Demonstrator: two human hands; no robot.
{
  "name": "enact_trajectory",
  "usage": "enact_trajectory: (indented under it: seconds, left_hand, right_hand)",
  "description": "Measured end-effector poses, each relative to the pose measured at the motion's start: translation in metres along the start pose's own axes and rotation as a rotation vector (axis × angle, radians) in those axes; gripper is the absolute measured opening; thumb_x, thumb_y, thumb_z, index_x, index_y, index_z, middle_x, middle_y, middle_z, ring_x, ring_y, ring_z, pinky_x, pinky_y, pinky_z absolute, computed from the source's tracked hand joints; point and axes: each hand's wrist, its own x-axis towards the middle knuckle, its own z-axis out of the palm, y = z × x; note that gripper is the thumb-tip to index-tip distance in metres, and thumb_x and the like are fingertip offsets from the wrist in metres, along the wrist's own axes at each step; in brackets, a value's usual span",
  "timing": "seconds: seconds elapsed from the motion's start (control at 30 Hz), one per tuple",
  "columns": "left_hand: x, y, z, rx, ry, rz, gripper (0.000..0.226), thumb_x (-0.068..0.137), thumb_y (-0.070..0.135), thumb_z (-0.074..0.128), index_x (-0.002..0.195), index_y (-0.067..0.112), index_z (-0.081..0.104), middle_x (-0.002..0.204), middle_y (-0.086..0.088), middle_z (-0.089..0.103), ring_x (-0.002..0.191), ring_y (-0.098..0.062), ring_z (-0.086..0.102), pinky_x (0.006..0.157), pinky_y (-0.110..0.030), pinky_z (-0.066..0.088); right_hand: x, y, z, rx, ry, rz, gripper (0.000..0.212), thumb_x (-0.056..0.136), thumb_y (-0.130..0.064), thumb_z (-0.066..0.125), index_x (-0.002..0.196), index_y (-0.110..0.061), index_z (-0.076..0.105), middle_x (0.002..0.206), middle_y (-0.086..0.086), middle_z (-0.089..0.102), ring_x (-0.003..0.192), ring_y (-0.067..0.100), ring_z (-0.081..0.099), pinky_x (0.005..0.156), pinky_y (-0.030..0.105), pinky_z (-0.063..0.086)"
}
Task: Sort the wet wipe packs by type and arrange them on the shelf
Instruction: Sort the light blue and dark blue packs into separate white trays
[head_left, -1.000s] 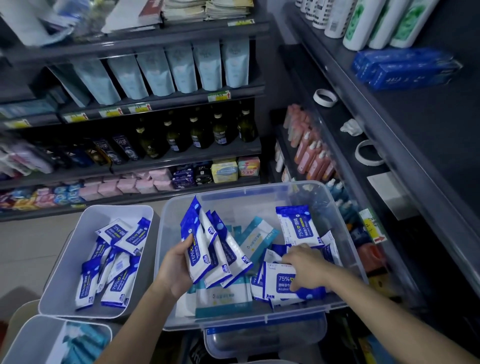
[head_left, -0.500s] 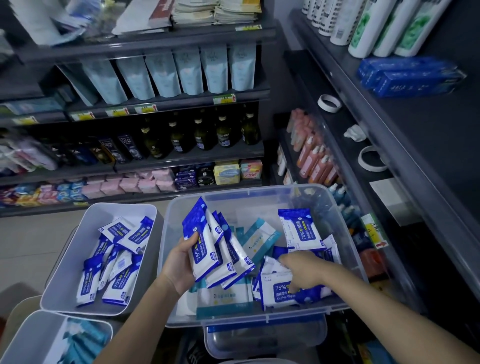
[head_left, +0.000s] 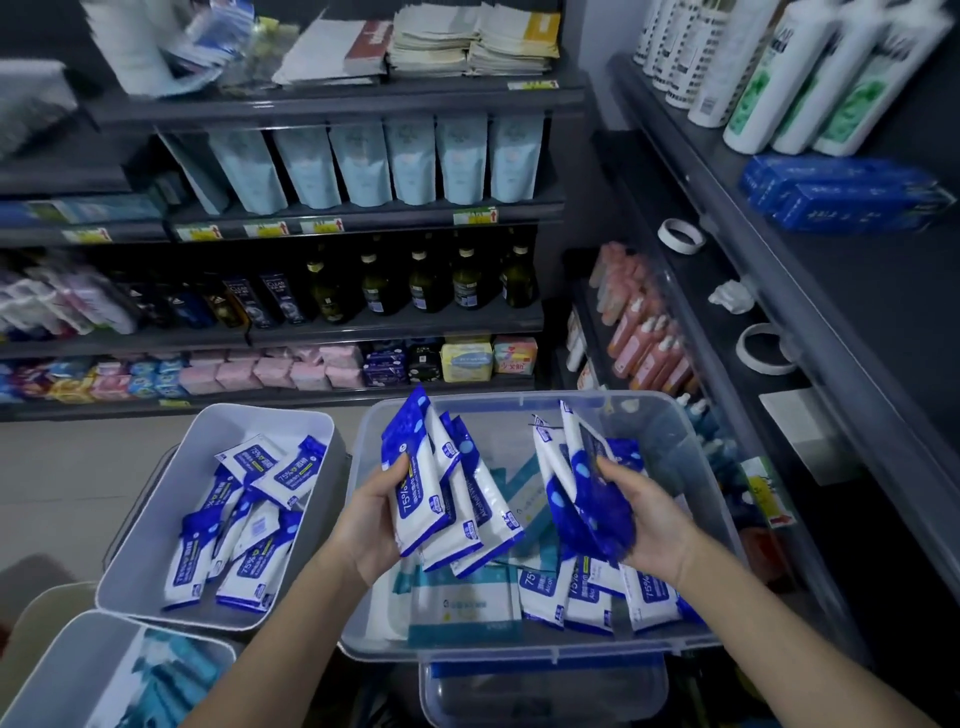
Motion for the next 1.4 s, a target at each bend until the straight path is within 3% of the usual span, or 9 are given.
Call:
enact_trajectory:
  seconds: [0.07,0.17,0.37,0.5,0.6,0.7,0.9,1.1,1.4]
  left_hand:
    - [-0.006,0.010,-0.001,-0.013,-0.013,0.030,0.029,0.086,0.023,0.054,0.109,0.009,0.063,0.089,-0.011,0.074,0.073,-0.024,0.072,0.068,-0.043,0.060]
    - [-0.015,0.025,-0.009,-0.041,-0.022,0.099,0.035,0.083,0.022,0.056,0.115,0.009,0.061,0.094,-0.011,0.074,0.078,-0.025,0.072,0.068,-0.043,0.060]
    - [-0.041,0.063,-0.057,-0.050,0.046,0.264,0.045,0.083,0.020,0.059,0.127,0.011,0.054,0.105,-0.013,0.072,0.085,-0.027,0.071,0.069,-0.043,0.058]
    - [-0.059,0.090,-0.103,0.068,0.212,0.334,0.048,0.082,0.021,0.062,0.128,0.013,0.053,0.109,-0.013,0.070,0.083,-0.026,0.071,0.069,-0.042,0.059]
    - [-0.067,0.107,-0.136,0.152,0.378,0.375,0.028,0.089,0.012,0.060,0.117,0.013,0.058,0.102,-0.013,0.072,0.077,-0.024,0.071,0.066,-0.041,0.058]
    - [-0.067,0.121,-0.167,0.223,0.557,0.447,0.019,0.089,0.000,0.059,0.104,0.013,0.062,0.103,-0.019,0.070,0.076,-0.028,0.068,0.077,-0.047,0.056]
    - [-0.050,0.144,-0.224,0.403,0.804,0.425,0.030,0.087,0.005,0.064,0.113,0.018,0.054,0.099,-0.008,0.070,0.076,-0.021,0.069,0.070,-0.038,0.057]
    - [-0.017,0.152,-0.261,0.760,0.660,0.241,0.042,0.078,0.032,0.065,0.116,0.038,0.048,0.099,0.004,0.072,0.088,-0.021,0.071,0.085,-0.049,0.055]
    - [0.012,0.153,-0.291,0.846,0.538,0.123,0.048,0.086,0.019,0.064,0.131,0.025,0.047,0.106,0.003,0.071,0.093,-0.018,0.069,0.088,-0.046,0.055]
  right_hand:
    - [0.001,0.003,0.017,-0.031,-0.015,-0.017,0.028,0.075,-0.030,0.064,0.088,-0.009,0.077,0.094,0.013,0.073,0.080,0.027,0.072,0.081,0.043,0.056]
    - [0.005,0.005,0.053,-0.057,-0.040,-0.044,0.023,0.074,-0.025,0.065,0.085,-0.010,0.077,0.091,0.013,0.074,0.078,0.026,0.072,0.067,0.039,0.059]
    - [0.024,0.026,0.140,-0.250,-0.107,-0.152,0.009,0.089,-0.012,0.060,0.095,-0.009,0.066,0.085,0.013,0.074,0.071,0.023,0.072,0.066,0.040,0.058]
    - [0.047,0.057,0.192,-0.421,-0.138,-0.159,0.014,0.090,-0.012,0.061,0.103,-0.008,0.065,0.094,0.014,0.074,0.080,0.026,0.071,0.073,0.043,0.058]
    - [0.072,0.085,0.229,-0.531,-0.096,-0.184,0.013,0.090,-0.008,0.060,0.101,-0.005,0.066,0.090,0.014,0.074,0.078,0.027,0.070,0.076,0.044,0.057]
    - [0.098,0.109,0.261,-0.632,-0.052,-0.212,0.012,0.090,-0.004,0.058,0.096,-0.007,0.068,0.081,0.009,0.073,0.069,0.022,0.070,0.071,0.038,0.057]
    - [0.158,0.146,0.302,-0.797,0.070,-0.198,0.014,0.091,-0.009,0.058,0.103,-0.005,0.063,0.090,0.008,0.070,0.071,0.019,0.067,0.057,0.025,0.054]
    - [0.214,0.186,0.314,-0.972,0.202,-0.096,0.021,0.087,-0.021,0.064,0.106,-0.012,0.060,0.106,0.009,0.068,0.090,0.026,0.067,0.080,0.043,0.058]
    - [0.239,0.209,0.321,-1.274,0.178,-0.085,0.027,0.092,-0.025,0.060,0.113,-0.010,0.053,0.113,0.008,0.064,0.098,0.026,0.063,0.087,0.043,0.054]
